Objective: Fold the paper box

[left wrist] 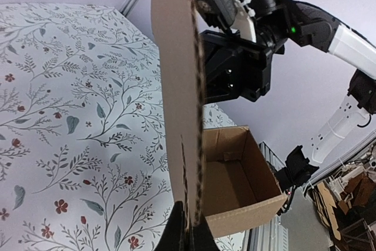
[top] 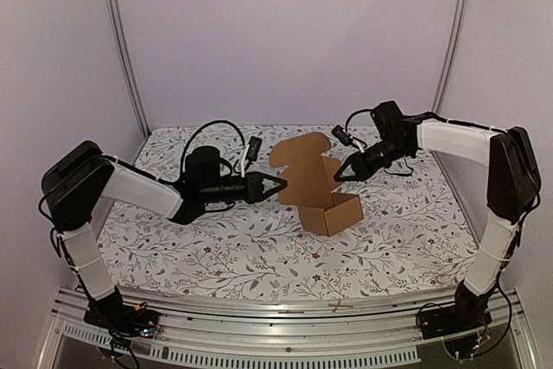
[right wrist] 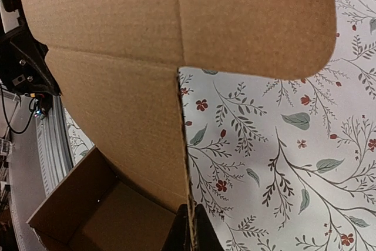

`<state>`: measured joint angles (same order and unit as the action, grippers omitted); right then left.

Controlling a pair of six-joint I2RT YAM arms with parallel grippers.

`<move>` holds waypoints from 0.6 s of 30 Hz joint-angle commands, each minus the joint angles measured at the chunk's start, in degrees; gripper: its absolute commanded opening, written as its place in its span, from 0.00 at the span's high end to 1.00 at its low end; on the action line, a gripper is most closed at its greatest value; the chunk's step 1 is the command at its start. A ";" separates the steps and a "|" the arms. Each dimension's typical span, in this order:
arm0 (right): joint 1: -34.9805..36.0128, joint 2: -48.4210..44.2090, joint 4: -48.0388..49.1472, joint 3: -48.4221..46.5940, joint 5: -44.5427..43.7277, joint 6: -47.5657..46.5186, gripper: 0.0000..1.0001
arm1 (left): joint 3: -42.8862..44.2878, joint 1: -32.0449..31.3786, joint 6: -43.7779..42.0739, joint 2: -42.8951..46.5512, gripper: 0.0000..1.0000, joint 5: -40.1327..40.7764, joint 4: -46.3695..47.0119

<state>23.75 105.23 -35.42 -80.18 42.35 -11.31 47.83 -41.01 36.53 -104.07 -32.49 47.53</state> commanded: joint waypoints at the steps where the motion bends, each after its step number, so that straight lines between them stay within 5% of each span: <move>1: 4.32 -3.23 3.18 0.49 -13.78 3.14 1.00 | 2.68 -2.86 2.55 -0.34 1.00 9.06 -6.04; 5: 8.77 -1.99 -0.62 -2.92 -23.50 2.71 0.97 | 5.81 -5.53 4.85 0.35 1.00 20.52 -16.41; 9: 9.48 -0.45 -3.10 -5.14 -24.21 4.27 0.94 | 7.12 -5.83 9.08 0.64 1.00 27.00 -23.91; 18: 4.63 -0.55 -6.34 -6.41 -15.36 4.04 0.80 | 0.54 -5.32 -1.38 1.54 1.00 13.09 -8.85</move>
<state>31.59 104.49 -39.72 -84.05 20.34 -7.14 52.27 -46.17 41.43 -103.90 -11.38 31.31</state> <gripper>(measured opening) 0.143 0.015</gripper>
